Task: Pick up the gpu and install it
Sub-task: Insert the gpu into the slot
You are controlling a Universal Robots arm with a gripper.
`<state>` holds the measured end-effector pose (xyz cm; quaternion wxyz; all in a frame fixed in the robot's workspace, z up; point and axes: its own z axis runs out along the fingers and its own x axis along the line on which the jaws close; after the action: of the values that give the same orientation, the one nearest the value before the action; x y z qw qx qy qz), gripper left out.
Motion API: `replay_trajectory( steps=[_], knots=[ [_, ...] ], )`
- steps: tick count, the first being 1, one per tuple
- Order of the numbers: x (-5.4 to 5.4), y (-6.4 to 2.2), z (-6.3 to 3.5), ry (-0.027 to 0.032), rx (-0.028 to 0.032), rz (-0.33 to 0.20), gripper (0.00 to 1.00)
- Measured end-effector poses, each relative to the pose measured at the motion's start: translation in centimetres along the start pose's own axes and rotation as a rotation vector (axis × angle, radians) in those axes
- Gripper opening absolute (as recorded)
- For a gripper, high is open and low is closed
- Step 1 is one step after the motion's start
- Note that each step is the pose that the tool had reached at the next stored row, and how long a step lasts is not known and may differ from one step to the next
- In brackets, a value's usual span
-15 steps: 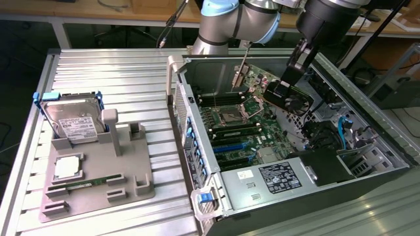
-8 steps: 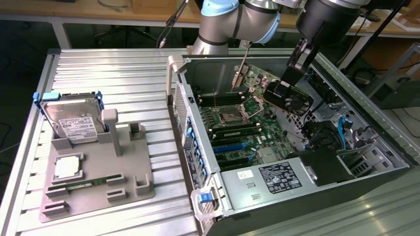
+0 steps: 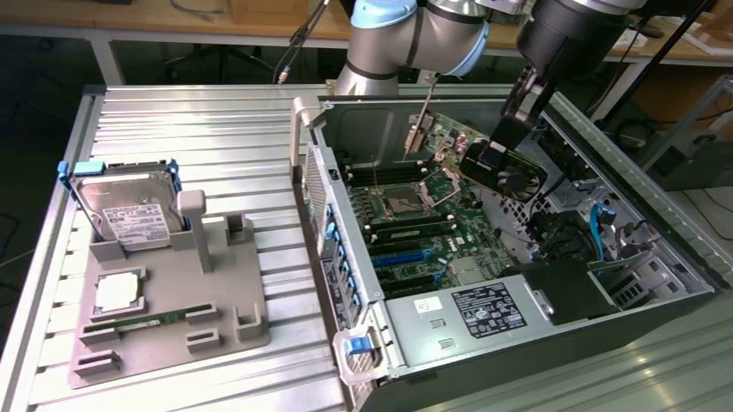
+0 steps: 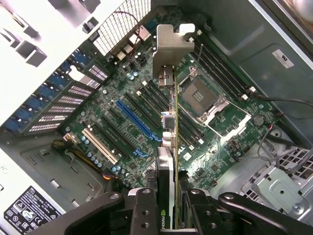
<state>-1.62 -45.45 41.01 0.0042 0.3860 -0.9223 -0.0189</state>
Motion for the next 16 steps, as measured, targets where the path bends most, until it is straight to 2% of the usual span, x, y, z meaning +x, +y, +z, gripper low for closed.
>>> replay_trajectory(
  steps=[16],
  knots=[
    [0.00,0.00,0.00,0.0014,-0.0003,-0.036,0.27]
  ],
)
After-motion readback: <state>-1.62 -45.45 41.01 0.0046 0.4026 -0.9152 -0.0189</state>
